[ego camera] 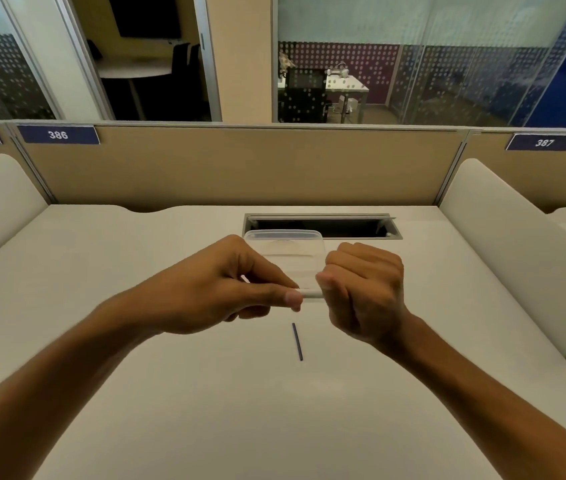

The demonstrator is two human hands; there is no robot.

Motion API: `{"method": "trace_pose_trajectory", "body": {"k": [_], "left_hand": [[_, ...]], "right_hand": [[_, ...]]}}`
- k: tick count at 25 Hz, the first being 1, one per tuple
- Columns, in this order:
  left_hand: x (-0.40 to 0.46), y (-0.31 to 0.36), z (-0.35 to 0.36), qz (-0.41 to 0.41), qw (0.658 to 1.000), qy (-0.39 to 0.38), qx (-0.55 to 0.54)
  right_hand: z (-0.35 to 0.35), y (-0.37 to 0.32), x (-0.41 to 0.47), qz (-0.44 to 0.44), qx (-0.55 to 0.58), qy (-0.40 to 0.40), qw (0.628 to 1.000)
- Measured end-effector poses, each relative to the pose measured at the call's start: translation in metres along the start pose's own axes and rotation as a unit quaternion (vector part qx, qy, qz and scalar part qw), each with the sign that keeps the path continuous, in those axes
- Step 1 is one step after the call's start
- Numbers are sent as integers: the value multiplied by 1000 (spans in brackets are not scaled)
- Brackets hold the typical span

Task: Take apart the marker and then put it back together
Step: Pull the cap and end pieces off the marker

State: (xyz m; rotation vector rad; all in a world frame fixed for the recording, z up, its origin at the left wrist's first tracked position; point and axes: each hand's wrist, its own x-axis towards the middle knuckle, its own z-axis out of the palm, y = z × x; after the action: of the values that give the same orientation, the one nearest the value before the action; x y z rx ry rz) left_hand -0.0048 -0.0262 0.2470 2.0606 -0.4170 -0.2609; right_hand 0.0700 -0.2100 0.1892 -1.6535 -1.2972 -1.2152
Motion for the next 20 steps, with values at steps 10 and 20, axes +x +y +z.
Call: {"method": "trace_pose_trajectory", "body": {"k": [10,20], "left_hand": [[4,1,17,227,713,209,629],[6,34,7,19,1000,18,14]], "right_hand": [[-5,-11,12,633,292,-132,705],[-28,-4,15,91,77,-26,993]]}}
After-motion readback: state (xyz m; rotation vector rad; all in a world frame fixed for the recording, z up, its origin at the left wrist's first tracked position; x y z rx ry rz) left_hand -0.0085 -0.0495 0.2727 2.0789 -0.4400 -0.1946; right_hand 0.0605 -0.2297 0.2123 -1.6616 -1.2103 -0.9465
